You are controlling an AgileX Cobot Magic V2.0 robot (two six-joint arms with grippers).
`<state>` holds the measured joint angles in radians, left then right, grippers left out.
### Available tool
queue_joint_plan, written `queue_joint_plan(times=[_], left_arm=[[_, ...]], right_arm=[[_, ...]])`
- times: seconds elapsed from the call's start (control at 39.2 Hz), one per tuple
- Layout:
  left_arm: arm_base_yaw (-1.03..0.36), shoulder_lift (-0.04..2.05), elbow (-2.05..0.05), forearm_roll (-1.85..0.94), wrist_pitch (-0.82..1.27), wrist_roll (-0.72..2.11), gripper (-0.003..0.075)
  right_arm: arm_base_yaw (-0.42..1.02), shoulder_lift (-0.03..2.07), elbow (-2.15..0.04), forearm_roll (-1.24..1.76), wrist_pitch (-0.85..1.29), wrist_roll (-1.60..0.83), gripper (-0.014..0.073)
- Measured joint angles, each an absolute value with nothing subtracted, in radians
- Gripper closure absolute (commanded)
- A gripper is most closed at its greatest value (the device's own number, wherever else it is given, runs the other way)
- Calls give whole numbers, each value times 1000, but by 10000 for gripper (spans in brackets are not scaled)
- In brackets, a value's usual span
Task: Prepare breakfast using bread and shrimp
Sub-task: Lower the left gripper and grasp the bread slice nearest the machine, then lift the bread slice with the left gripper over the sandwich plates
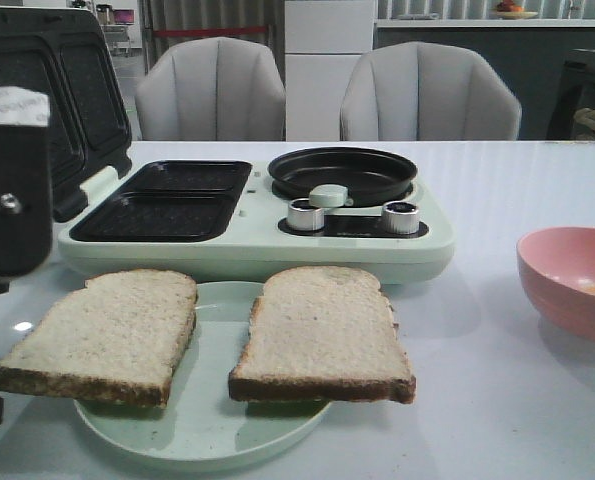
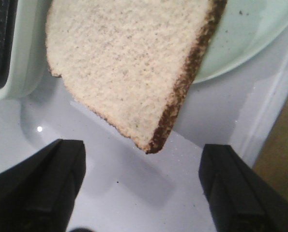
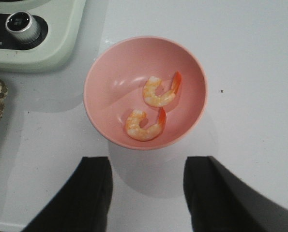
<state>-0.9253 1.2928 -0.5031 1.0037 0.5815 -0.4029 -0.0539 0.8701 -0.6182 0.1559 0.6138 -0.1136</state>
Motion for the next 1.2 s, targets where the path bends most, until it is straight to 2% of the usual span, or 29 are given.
queue_joint_plan(times=[0.51, 0.97, 1.2], left_arm=[[-925, 1529, -505, 1379, 566, -688, 218], [-929, 1609, -518, 1458, 585, -748, 480], [-931, 1612, -518, 1456, 600, -752, 585]], right_arm=[[-54, 870, -618, 156, 614, -114, 137], [-54, 870, -618, 156, 614, -114, 137], [-54, 870, -618, 156, 614, -114, 137]])
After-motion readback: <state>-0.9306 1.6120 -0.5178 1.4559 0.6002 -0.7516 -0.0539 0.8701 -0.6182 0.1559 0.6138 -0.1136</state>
